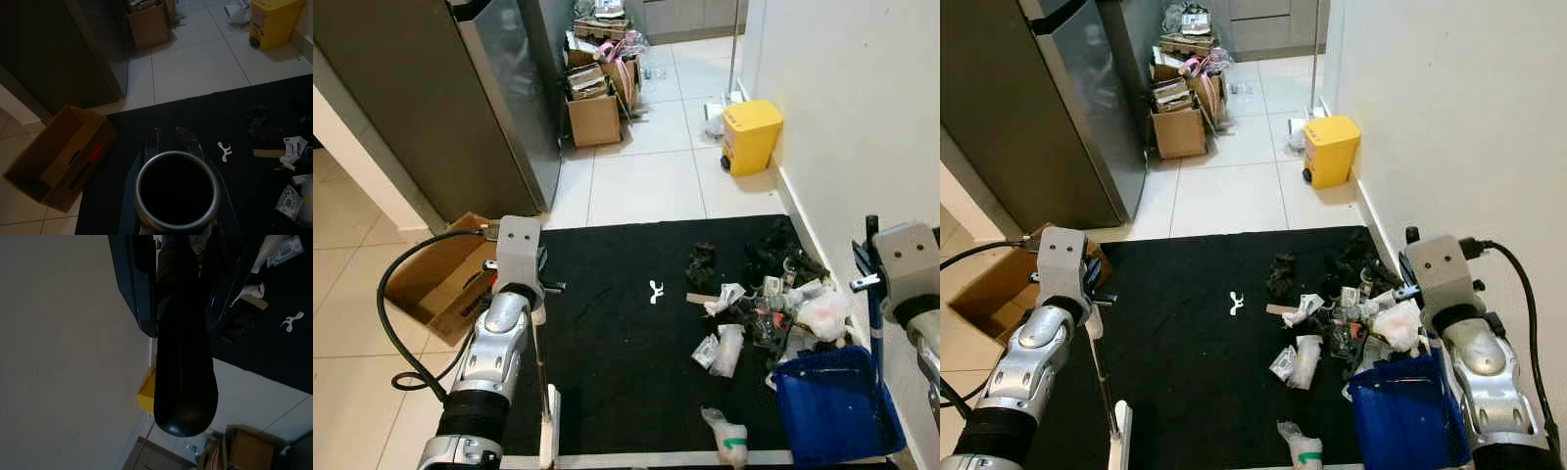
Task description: Sweep floor
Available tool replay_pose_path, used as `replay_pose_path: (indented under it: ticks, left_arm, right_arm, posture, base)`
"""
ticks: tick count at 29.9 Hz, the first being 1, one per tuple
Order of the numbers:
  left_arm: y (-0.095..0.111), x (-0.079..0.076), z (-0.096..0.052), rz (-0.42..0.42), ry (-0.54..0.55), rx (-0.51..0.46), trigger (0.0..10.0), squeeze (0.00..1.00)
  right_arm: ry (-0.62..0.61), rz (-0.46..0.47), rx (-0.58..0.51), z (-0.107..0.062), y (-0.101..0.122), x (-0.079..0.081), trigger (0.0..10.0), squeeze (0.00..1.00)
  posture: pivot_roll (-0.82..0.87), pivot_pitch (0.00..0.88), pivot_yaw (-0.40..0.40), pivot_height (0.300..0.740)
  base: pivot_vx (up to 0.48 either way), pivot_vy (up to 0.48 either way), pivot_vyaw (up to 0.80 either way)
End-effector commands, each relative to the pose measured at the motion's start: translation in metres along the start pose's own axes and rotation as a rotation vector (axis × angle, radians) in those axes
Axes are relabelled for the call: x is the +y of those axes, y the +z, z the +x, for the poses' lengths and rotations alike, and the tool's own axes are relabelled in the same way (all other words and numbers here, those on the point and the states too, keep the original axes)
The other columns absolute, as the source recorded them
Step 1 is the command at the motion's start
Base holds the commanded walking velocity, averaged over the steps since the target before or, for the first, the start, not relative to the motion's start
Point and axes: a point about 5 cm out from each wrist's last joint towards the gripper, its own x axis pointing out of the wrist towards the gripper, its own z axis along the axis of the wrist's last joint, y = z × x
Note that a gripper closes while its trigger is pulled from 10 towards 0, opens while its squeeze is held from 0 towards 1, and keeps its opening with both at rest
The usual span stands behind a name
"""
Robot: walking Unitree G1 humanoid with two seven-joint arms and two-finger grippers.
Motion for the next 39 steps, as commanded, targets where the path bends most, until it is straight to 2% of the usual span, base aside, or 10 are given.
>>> replay_pose_path:
  ticks: [1, 7, 14, 16, 19, 22, 25, 30, 31, 39]
  left_arm:
    - [0.003, 0.0, -0.001, 0.022, 0.005, -0.022, 10.0, 0.0]
    - [0.005, 0.001, 0.001, 0.019, 0.004, -0.026, 10.0, 0.0]
    - [0.012, -0.001, 0.008, 0.01, 0.012, -0.044, 10.0, 0.0]
    - [0.012, -0.001, 0.009, 0.009, 0.014, -0.045, 10.0, 0.0]
    - [0.013, 0.0, 0.011, -0.006, 0.035, -0.051, 10.0, 0.0]
    - [0.013, -0.003, 0.014, -0.022, 0.036, -0.059, 10.0, 0.0]
    - [0.012, -0.016, 0.018, -0.044, 0.014, -0.058, 10.0, 0.0]
    - [0.012, -0.03, 0.025, -0.089, -0.012, -0.06, 10.0, 0.0]
    - [0.015, -0.042, 0.031, -0.134, -0.035, -0.065, 10.0, 0.0]
    - [0.036, -0.064, 0.044, -0.168, -0.076, -0.136, 10.0, 0.0]
  right_arm:
    - [0.011, -0.004, -0.036, -0.003, 0.0, 0.01, 10.0, 0.0]
    - [0.002, 0.111, 0.014, -0.018, -0.022, 0.051, 10.0, 0.0]
    - [0.036, 0.133, 0.033, -0.026, -0.033, 0.07, 10.0, 0.0]
    - [0.042, 0.137, 0.035, -0.026, -0.034, 0.072, 10.0, 0.0]
    - [0.039, 0.197, 0.056, -0.026, -0.036, 0.081, 10.0, 0.0]
    - [0.028, 0.193, 0.068, -0.025, -0.036, 0.087, 10.0, 0.0]
    - [0.015, 0.201, 0.078, -0.022, -0.036, 0.095, 10.0, 0.0]
    - [0.004, 0.195, 0.086, -0.019, -0.036, 0.097, 10.0, 0.0]
    - [0.0, 0.189, 0.086, -0.016, -0.035, 0.097, 10.0, 0.0]
    - [0.022, 0.184, 0.166, -0.009, -0.038, 0.098, 10.0, 0.0]
  posture:
    - [-0.02, 0.122, 0.085, 0.74]
    - [-0.01, 0.122, 0.091, 0.74]
    - [-0.01, 0.127, 0.094, 0.74]
    - [-0.01, 0.128, 0.094, 0.74]
    - [-0.01, 0.129, 0.094, 0.74]
    - [-0.01, 0.131, 0.09, 0.74]
    - [-0.01, 0.138, 0.084, 0.74]
    - [-0.02, 0.156, 0.084, 0.74]
    - [-0.03, 0.176, 0.091, 0.74]
    - [-0.06, 0.207, 0.1, 0.74]
  base:
    - [0.0, 0.0, 0.0]
    - [0.0, 0.0, 0.0]
    - [0.0, 0.0, 0.0]
    - [0.0, 0.0, 0.0]
    - [0.0, 0.0, 0.0]
    - [0.0, 0.0, 0.0]
    - [0.0, 0.0, 0.0]
    - [0.0, 0.0, 0.0]
    - [0.0, 0.0, 0.0]
    - [0.0, 0.0, 0.0]
